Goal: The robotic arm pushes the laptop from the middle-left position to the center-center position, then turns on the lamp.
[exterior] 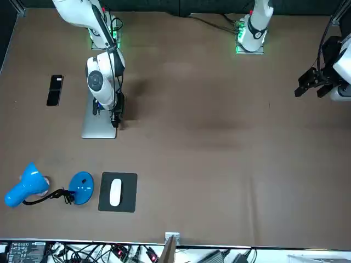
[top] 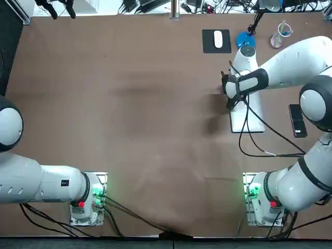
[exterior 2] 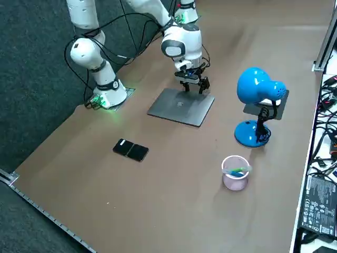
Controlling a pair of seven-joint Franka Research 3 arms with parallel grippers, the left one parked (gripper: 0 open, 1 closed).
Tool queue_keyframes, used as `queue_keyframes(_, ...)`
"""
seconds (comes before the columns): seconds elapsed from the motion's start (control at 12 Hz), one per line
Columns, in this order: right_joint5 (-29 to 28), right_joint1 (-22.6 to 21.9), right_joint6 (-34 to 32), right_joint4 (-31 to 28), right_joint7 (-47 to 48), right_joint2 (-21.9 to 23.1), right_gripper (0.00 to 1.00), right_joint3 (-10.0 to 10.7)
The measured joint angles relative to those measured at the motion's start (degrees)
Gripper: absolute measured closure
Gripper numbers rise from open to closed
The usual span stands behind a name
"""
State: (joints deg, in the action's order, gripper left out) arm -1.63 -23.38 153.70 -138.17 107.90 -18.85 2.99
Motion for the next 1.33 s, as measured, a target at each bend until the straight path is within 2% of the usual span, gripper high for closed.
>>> queue_keyframes(0.58, 0.0, 0.1, -0.5, 0.2, -4.0, 1.3, 0.0, 0.0)
queue_keyframes(0.83, 0.0, 0.4, -2.0, 2.6, -11.9, 2.9, 0.0, 0.1)
queue_keyframes(1.08, 0.0, 1.3, -6.3, 8.3, -23.0, 3.3, 0.03, 0.3)
queue_keyframes(1.17, 0.1, 1.8, -8.3, 10.7, -26.3, 3.2, 0.11, 0.4)
queue_keyframes(1.25, 0.2, 2.5, -10.4, 13.6, -29.2, 2.8, 0.13, 0.5)
queue_keyframes(1.33, 1.3, 4.1, -15.6, 20.5, -34.3, 1.2, 0.28, 0.6)
